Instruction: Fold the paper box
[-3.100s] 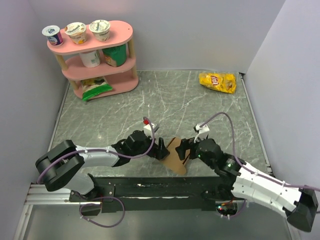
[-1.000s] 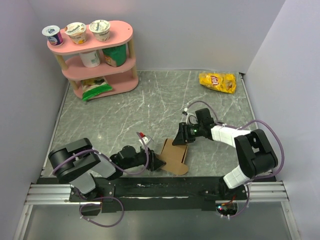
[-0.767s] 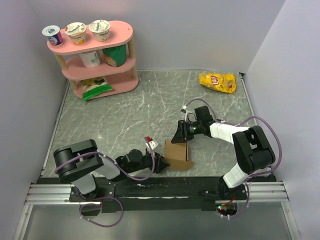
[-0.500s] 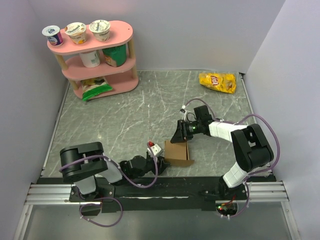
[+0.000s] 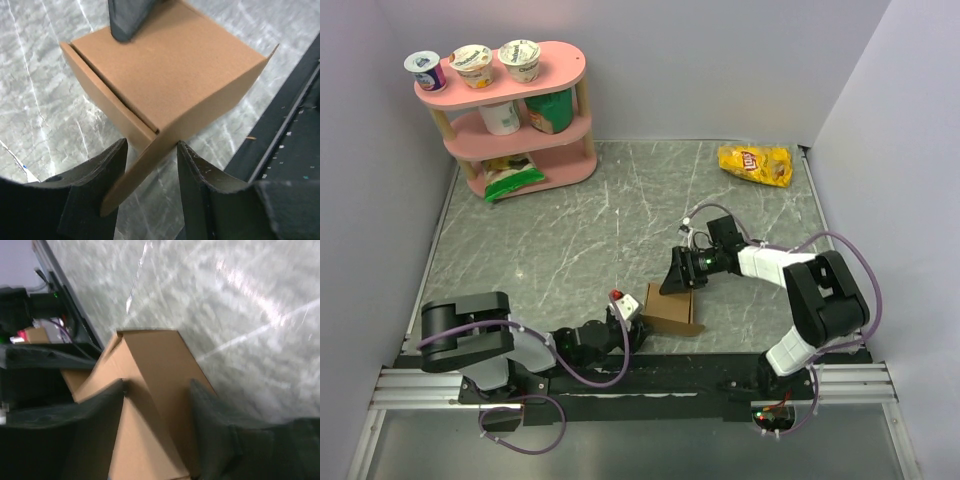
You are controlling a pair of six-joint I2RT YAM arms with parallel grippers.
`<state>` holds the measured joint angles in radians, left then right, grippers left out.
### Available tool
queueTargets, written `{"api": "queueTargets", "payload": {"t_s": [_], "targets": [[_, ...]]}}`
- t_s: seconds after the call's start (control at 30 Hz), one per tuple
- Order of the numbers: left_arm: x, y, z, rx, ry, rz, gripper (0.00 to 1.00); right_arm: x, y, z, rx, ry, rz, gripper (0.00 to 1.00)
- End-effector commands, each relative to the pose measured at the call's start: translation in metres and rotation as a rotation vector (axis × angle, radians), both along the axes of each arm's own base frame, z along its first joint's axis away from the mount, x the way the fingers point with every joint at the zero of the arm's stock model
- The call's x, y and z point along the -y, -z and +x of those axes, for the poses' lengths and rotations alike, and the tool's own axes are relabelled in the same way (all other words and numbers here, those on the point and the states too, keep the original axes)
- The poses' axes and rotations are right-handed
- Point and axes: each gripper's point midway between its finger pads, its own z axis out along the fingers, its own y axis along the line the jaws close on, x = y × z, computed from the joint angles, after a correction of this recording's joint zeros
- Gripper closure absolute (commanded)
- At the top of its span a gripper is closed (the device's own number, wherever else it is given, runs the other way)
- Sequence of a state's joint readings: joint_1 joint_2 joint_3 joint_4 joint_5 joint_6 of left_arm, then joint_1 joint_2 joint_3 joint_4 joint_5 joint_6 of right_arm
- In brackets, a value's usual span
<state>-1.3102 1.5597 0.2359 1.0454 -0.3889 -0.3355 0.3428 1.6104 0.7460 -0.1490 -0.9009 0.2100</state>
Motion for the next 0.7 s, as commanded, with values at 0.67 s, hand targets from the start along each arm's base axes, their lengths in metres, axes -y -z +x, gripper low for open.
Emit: {"api": "queueTargets", "payload": {"t_s": [0.67], "targets": [[-0.014, -0.005, 0.004, -0.054, 0.037, -0.078, 0.5, -0.006, -0.072, -0.027, 0.876, -0.22, -0.369, 0.0]]}}
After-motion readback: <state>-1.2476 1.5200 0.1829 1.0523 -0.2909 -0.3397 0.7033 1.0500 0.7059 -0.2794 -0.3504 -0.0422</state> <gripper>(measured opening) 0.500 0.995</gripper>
